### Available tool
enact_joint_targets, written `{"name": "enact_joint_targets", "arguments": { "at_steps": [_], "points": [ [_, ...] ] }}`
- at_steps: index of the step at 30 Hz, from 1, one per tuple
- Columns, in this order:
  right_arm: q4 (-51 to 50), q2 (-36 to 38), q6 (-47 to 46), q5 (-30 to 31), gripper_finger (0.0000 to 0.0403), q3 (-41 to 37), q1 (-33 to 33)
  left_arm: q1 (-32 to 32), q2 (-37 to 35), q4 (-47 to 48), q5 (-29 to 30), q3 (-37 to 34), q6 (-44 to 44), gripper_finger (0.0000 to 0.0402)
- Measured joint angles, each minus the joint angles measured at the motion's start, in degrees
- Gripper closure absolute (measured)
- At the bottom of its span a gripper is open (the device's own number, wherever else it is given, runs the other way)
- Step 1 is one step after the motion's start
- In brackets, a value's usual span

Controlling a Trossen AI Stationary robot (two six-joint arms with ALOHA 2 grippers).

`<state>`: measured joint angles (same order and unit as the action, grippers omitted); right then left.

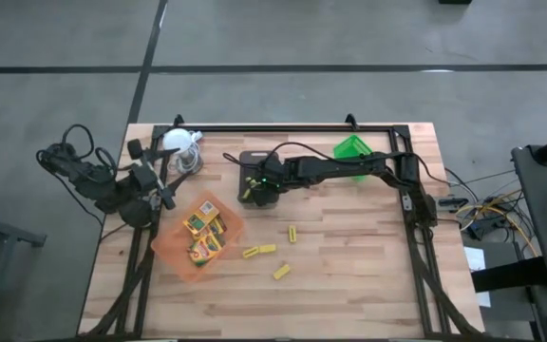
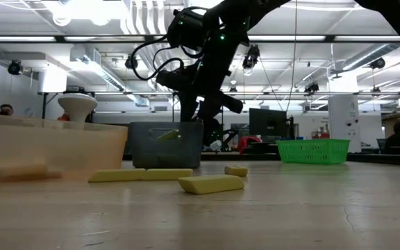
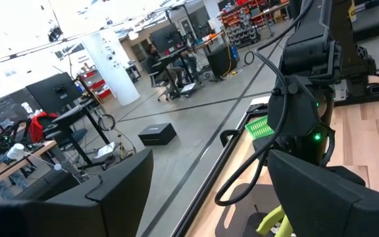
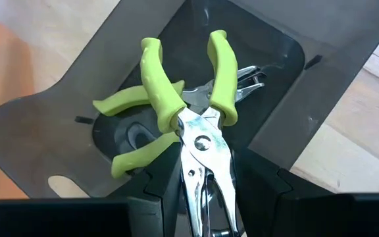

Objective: Pick & Place School Supplies
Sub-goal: Put the green punch plier into the black bin, then put the yellow eraser into the green bin

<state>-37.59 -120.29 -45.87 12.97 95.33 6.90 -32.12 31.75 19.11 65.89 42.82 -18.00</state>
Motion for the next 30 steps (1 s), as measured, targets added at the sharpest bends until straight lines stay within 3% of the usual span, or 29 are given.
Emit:
{"name": "enact_joint_targets", "arguments": {
  "at_steps": [30],
  "points": [
    [0.3, 0.0, 1.5, -1.1, 0.0267, -0.1, 0.0, 0.0, 0.0, 0.0, 0.0, 0.0, 0.0, 0.0096]
  ]
}}
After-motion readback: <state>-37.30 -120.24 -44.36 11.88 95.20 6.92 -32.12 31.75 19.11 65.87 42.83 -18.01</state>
